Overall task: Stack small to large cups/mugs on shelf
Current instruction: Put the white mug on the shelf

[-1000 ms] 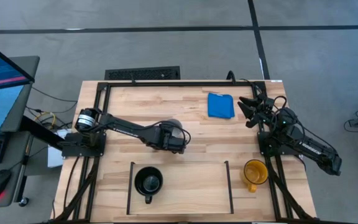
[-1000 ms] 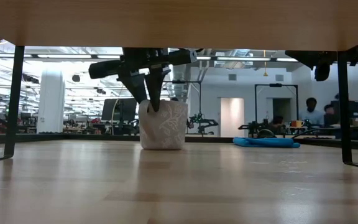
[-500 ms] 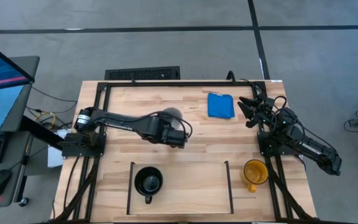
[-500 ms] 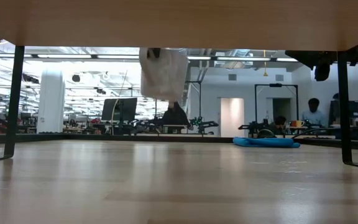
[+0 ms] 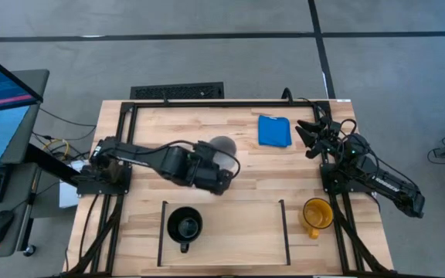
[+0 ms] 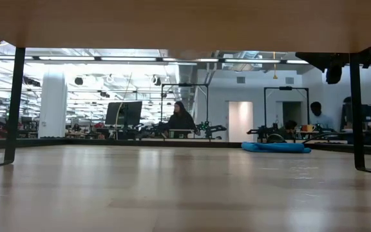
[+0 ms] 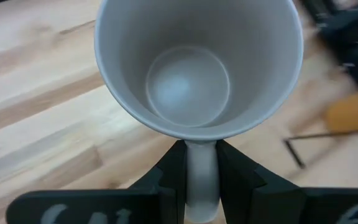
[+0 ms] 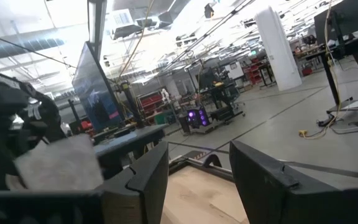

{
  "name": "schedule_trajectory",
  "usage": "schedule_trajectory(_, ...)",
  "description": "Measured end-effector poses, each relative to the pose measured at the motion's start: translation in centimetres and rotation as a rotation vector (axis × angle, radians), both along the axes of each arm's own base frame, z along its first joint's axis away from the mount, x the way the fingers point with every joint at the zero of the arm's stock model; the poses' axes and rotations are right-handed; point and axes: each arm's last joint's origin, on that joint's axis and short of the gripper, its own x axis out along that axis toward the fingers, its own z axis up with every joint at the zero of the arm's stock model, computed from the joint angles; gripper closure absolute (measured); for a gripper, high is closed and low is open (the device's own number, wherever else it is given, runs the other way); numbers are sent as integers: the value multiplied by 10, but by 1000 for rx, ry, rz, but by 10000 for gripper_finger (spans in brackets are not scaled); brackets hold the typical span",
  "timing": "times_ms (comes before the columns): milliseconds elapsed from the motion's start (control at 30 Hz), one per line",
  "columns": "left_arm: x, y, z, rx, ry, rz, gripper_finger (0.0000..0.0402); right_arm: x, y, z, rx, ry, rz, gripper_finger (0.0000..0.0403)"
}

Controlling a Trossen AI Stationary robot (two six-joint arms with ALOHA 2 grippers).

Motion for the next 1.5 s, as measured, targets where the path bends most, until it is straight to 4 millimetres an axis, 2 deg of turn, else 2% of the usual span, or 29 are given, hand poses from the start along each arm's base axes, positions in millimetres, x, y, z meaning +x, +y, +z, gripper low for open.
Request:
schedule_trajectory(167, -8, -26, 17, -17, -77, -85, 352, 0, 0, 0, 54, -28, 16, 211)
schedule_trajectory(433, -3, -70, 30, -29, -281, -281, 352, 0, 0, 0, 55, -29, 16, 211)
schedule_trajectory(733, -13, -104, 34, -31, -363, -348, 352, 0, 0, 0, 53, -26, 32, 211)
schedule_trajectory(967, -8, -134, 22, -23, -402, -391, 352, 1, 2, 0, 43, -18, 83, 211)
schedule_trajectory(1300, -9, -155, 9, -43, -420, -360, 352, 2, 3, -1, 65, -23, 105, 211)
schedule_trajectory(1500, -12, -153, 5, -55, -359, -366, 352, 3, 5, -1, 72, -19, 139, 209)
